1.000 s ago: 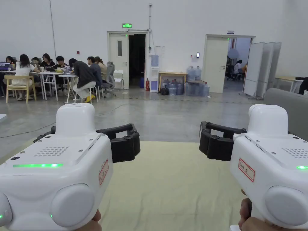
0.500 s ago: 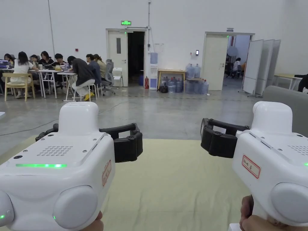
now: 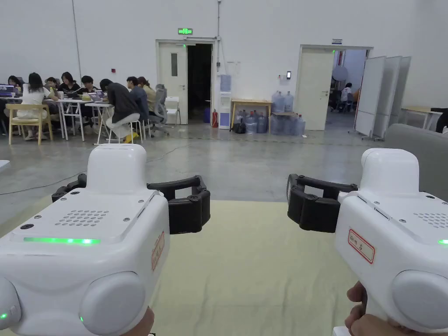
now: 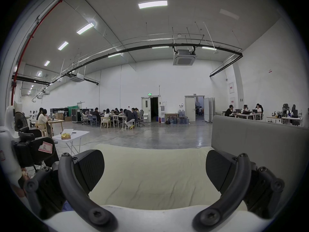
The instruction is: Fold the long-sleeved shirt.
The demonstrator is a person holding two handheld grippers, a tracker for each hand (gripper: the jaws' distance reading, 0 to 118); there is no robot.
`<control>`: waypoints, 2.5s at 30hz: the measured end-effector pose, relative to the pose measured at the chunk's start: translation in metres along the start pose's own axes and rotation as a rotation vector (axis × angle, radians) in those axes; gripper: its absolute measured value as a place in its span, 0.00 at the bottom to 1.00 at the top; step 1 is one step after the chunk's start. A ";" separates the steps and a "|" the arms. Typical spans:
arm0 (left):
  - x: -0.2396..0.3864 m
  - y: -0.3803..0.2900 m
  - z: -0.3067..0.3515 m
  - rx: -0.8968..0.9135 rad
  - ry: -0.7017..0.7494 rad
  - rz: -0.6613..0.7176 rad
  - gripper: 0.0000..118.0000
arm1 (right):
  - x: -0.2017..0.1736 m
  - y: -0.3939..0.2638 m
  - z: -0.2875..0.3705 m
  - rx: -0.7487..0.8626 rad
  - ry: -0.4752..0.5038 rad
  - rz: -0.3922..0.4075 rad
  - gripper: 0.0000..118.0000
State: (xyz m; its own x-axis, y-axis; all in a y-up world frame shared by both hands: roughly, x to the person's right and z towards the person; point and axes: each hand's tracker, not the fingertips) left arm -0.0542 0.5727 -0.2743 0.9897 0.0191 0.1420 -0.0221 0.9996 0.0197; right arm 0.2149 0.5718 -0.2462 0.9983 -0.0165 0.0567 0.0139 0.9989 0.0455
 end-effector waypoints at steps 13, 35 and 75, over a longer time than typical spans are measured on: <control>-0.003 0.002 -0.001 -0.007 -0.014 0.008 1.00 | 0.001 0.002 0.002 0.019 0.014 -0.012 1.00; 0.000 -0.006 -0.016 -0.156 -0.053 0.029 0.00 | 0.002 -0.006 -0.003 -0.023 0.047 -0.038 0.02; -0.318 -0.324 -0.036 -0.944 0.472 0.169 0.95 | -0.214 -0.142 -0.015 -0.581 0.843 0.048 0.02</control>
State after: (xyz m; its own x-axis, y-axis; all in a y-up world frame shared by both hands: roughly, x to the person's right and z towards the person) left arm -0.3567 0.2436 -0.3618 0.9431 -0.0366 -0.3306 -0.2460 0.5923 -0.7673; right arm -0.0001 0.4345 -0.2794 0.7113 -0.1628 -0.6838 -0.2257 0.8684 -0.4415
